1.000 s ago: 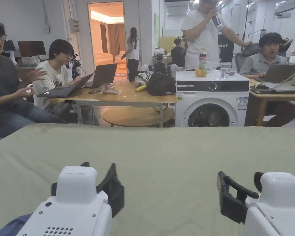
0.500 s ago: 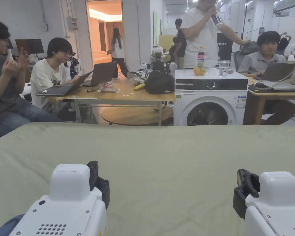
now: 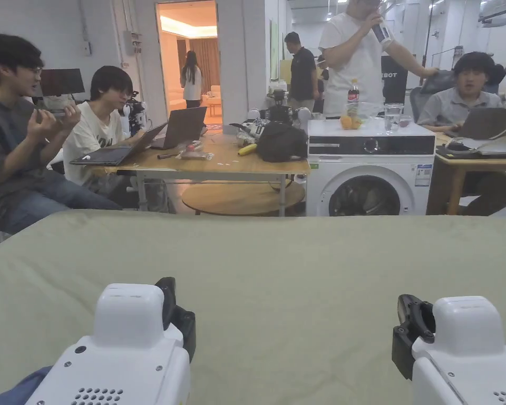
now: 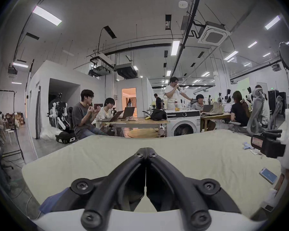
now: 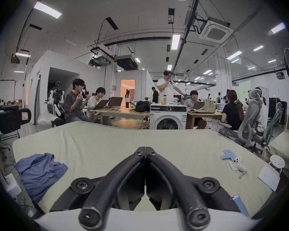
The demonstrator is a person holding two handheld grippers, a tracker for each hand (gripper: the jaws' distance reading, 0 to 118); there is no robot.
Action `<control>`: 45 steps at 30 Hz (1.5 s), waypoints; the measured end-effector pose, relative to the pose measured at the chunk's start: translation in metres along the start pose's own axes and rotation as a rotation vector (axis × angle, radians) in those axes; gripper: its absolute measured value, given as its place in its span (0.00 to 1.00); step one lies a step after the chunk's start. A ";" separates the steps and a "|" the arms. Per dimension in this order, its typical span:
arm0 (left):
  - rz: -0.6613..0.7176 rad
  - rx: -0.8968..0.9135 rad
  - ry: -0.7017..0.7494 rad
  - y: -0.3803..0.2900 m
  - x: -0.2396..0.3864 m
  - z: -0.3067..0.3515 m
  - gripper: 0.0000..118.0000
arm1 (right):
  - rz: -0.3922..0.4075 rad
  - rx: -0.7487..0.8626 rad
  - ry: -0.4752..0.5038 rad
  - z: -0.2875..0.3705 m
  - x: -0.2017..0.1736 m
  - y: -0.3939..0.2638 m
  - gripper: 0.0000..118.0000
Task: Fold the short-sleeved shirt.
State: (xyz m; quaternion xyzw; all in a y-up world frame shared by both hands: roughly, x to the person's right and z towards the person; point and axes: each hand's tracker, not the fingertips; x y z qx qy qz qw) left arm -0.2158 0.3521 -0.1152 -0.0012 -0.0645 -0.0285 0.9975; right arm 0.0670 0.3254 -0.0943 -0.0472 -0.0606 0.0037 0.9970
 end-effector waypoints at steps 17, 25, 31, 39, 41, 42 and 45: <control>-0.009 -0.034 0.237 -0.002 -0.089 0.039 0.00 | -0.053 -0.033 0.291 -0.034 -0.112 -0.007 0.00; -0.011 -0.079 0.272 -0.008 -0.119 0.045 0.00 | -0.083 -0.061 0.351 -0.040 -0.129 -0.008 0.00; 0.031 -0.463 0.083 -0.054 -0.173 0.000 0.84 | -0.064 -0.080 0.370 -0.038 -0.121 -0.015 0.00; 0.115 -0.789 0.028 -0.175 -0.203 -0.095 0.76 | -0.038 -0.148 0.383 -0.037 -0.105 -0.035 0.00; 0.075 -0.884 0.013 -0.201 -0.198 -0.117 0.62 | 0.009 -0.156 0.369 -0.038 -0.097 -0.038 0.00; 0.053 -0.909 -0.019 -0.215 -0.195 -0.124 0.59 | 0.035 -0.162 0.349 -0.039 -0.094 -0.038 0.00; 0.099 -0.859 0.007 -0.203 -0.200 -0.118 0.52 | 0.020 -0.172 0.317 -0.043 -0.079 -0.040 0.00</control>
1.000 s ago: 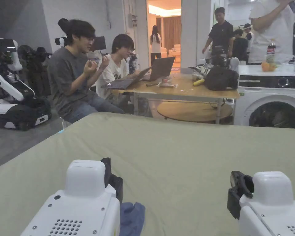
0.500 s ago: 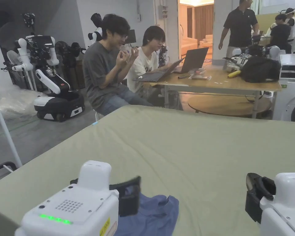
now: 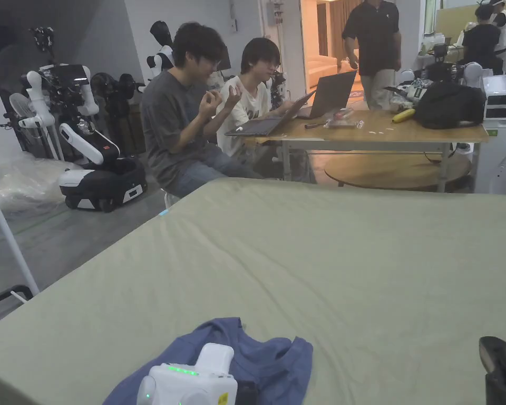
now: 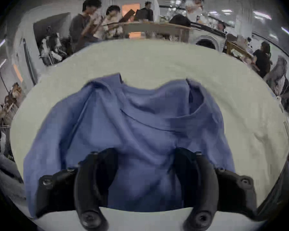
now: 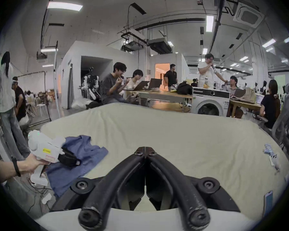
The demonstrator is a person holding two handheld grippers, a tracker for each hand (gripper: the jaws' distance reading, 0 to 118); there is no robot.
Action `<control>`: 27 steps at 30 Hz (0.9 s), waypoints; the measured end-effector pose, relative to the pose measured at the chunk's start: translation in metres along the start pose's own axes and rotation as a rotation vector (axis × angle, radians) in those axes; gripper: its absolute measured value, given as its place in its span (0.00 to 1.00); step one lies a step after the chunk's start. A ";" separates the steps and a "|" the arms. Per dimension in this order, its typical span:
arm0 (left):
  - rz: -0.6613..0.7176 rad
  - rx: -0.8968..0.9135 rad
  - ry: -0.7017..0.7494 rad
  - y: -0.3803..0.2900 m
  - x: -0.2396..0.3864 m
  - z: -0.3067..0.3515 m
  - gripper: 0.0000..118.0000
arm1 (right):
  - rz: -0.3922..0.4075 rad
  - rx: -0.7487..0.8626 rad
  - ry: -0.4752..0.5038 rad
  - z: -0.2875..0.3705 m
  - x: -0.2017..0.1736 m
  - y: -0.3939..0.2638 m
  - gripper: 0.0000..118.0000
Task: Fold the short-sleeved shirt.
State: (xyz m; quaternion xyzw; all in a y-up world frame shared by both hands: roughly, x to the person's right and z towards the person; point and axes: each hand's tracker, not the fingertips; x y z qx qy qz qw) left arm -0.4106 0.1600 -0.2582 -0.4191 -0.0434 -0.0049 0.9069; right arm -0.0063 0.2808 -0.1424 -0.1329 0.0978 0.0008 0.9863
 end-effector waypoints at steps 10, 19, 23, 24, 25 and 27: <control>0.069 0.029 0.004 0.008 -0.009 0.015 0.00 | -0.112 0.003 -0.009 0.015 0.023 0.002 0.00; 0.227 0.505 0.026 0.181 -0.058 0.182 0.00 | -0.169 0.060 -0.002 0.034 0.043 0.014 0.00; 0.032 0.650 0.082 0.284 -0.015 0.253 0.00 | -0.187 0.080 -0.038 0.040 0.054 0.018 0.00; -0.034 0.660 0.112 0.302 0.002 0.259 0.00 | -0.193 0.084 -0.048 0.042 0.057 0.019 0.00; -0.068 0.662 0.152 0.314 0.018 0.262 0.00 | -0.200 0.089 -0.057 0.044 0.061 0.020 0.00; -0.120 0.648 0.133 0.327 0.049 0.246 0.00 | -0.223 0.098 -0.079 0.048 0.069 0.022 0.00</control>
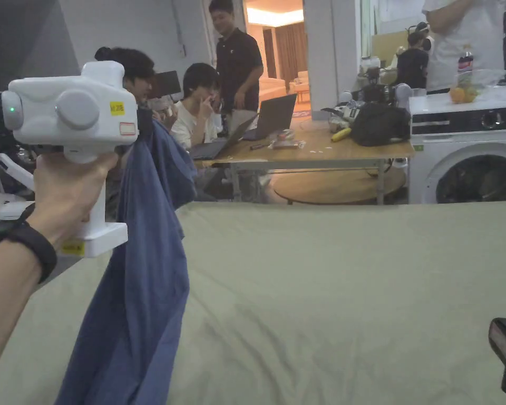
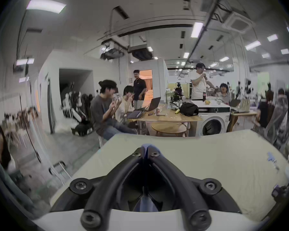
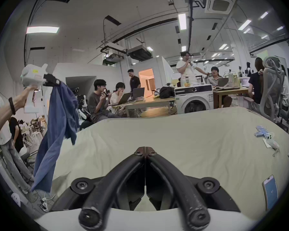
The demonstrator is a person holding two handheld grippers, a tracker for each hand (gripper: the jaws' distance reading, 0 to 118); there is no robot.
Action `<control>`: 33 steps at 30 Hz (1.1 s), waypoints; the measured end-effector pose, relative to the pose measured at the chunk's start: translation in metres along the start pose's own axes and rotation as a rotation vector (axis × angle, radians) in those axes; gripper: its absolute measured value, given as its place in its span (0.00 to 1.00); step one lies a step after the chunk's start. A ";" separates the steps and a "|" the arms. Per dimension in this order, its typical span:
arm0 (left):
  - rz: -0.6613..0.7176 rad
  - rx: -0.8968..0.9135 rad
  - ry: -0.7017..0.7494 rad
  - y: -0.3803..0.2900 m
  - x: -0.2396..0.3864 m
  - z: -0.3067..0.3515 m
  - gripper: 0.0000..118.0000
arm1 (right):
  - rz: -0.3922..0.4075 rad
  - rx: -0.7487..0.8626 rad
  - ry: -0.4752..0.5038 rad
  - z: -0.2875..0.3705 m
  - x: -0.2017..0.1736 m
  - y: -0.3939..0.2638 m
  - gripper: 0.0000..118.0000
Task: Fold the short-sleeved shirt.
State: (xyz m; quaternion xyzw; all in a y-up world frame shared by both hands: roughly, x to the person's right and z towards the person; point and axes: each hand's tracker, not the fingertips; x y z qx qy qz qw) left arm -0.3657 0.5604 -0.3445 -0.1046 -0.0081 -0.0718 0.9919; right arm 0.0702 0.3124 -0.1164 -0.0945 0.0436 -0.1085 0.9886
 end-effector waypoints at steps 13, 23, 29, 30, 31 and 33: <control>0.105 -0.470 -0.759 -0.282 0.372 -0.013 0.00 | 0.053 0.030 -0.134 0.030 0.081 0.046 0.00; 0.118 -0.572 -1.239 -0.327 0.497 0.099 0.32 | 0.035 -0.005 -0.304 0.074 0.126 0.043 0.00; 0.242 -0.281 -0.951 -0.269 0.358 0.102 0.66 | 0.036 -0.028 -0.284 0.073 0.110 0.024 0.00; 0.230 -0.202 -0.859 -0.261 0.329 0.105 0.66 | 0.026 -0.033 -0.267 0.071 0.106 0.020 0.00; 0.210 -0.123 -0.779 -0.254 0.301 0.111 0.66 | 0.027 -0.037 -0.261 0.067 0.100 0.016 0.00; 0.176 -0.048 -0.592 -0.241 0.257 0.117 0.66 | 0.053 -0.037 -0.245 0.059 0.088 0.008 0.00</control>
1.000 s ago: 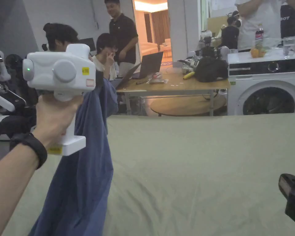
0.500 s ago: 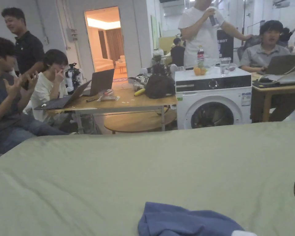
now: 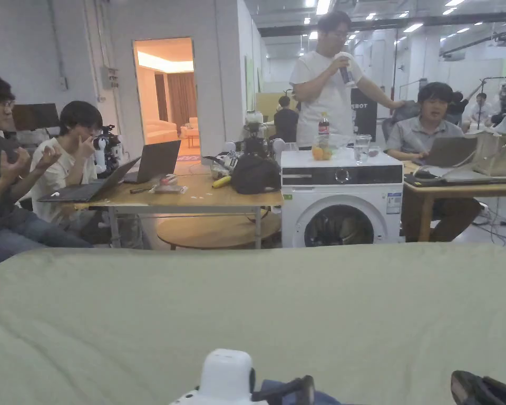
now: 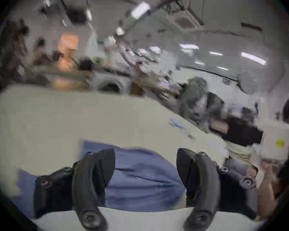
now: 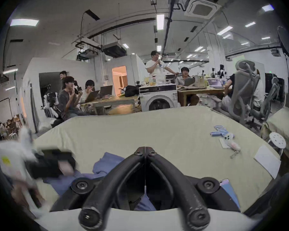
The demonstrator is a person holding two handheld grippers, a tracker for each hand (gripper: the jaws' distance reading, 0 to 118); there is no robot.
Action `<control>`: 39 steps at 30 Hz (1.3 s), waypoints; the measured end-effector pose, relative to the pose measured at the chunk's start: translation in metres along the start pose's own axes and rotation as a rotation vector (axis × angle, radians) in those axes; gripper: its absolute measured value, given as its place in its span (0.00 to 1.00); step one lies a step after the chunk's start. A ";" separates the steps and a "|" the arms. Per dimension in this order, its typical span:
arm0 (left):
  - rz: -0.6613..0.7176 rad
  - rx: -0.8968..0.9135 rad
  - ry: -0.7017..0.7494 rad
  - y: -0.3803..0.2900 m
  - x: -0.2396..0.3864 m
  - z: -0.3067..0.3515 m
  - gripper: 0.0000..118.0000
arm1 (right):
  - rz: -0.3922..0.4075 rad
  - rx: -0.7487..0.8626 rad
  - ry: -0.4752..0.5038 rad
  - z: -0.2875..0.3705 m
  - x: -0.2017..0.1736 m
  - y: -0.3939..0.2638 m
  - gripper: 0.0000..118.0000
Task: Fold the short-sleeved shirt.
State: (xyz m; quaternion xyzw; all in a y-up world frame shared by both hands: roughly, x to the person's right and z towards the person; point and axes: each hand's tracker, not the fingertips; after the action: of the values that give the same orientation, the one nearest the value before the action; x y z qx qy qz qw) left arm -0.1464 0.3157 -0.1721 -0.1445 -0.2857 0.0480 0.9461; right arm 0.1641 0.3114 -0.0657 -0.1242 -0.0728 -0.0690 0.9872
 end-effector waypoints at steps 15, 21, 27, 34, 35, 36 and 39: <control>-0.011 0.051 0.278 0.001 -0.104 0.110 0.00 | 0.023 -0.048 0.137 -0.014 -0.060 -0.025 0.00; 0.123 -0.197 0.187 -0.002 -0.145 0.077 0.10 | 0.010 -0.073 0.156 -0.011 -0.057 -0.030 0.00; 0.210 -0.453 0.237 -0.029 -0.199 -0.007 0.58 | 0.002 -0.104 0.141 -0.009 -0.042 -0.043 0.00; 0.294 -0.697 0.320 -0.078 -0.241 -0.077 0.35 | -0.038 -0.182 0.055 -0.009 -0.006 -0.059 0.00; 0.297 -0.714 0.315 -0.083 -0.242 -0.082 0.33 | -0.040 -0.193 0.042 -0.009 -0.002 -0.061 0.00; 0.289 -0.699 0.314 -0.086 -0.241 -0.085 0.33 | -0.040 -0.201 0.029 -0.009 0.002 -0.063 0.00; 0.268 -0.669 0.303 -0.082 -0.232 -0.082 0.26 | -0.033 -0.228 0.002 -0.004 0.011 -0.072 0.00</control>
State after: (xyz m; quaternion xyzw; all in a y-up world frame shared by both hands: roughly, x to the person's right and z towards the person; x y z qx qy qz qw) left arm -0.2933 0.1771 -0.3343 -0.4867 -0.1214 0.0535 0.8635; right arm 0.1648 0.2404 -0.0506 -0.2343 -0.0655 -0.0930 0.9655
